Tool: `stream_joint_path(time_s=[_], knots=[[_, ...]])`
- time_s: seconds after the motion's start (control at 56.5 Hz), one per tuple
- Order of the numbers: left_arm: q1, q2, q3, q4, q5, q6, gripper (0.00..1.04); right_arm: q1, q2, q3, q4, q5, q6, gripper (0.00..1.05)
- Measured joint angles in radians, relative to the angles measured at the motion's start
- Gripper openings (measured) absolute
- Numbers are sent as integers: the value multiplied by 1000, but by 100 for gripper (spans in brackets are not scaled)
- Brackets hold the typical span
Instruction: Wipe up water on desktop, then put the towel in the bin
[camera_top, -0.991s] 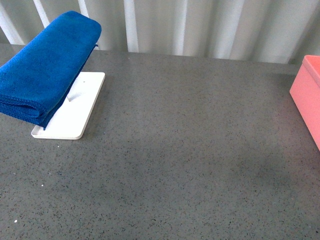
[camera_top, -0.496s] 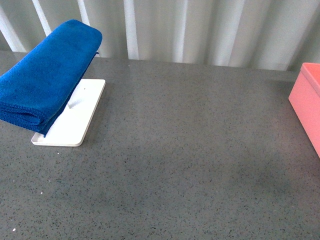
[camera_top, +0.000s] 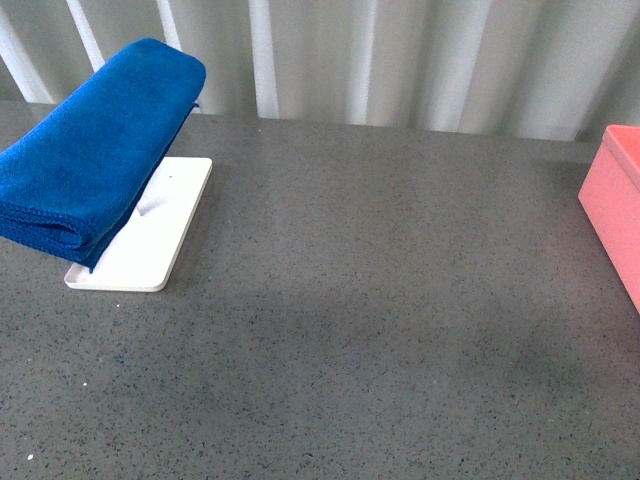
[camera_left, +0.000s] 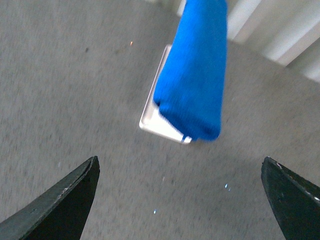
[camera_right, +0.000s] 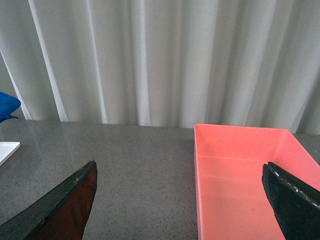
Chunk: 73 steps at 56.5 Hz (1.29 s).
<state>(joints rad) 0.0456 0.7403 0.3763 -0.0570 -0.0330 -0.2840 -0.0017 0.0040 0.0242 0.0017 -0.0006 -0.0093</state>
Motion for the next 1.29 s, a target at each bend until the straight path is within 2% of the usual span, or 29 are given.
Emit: stream_joint_path(time_s=[0.088,0.265,0.425,0.619,0.938,1.292], knots=[[3,173,136,56,27,75,98,0,0,0,0,0,0,98],[-12,520,441,-27,36,201,98,0,0,0,0,0,0,98],[-47,819,792,-107,-7,301,98,0,0,0,0,0,0,98],[-81,1026,1043,-169,-68,426,98,0,0,0,0,0,0,98],[-100,1290,1271,-319,-104,409,98,0,0,0,0,0,0,98],[-98,1350,1285,-333,-73,331,98,0,0,0,0,0,0,98]])
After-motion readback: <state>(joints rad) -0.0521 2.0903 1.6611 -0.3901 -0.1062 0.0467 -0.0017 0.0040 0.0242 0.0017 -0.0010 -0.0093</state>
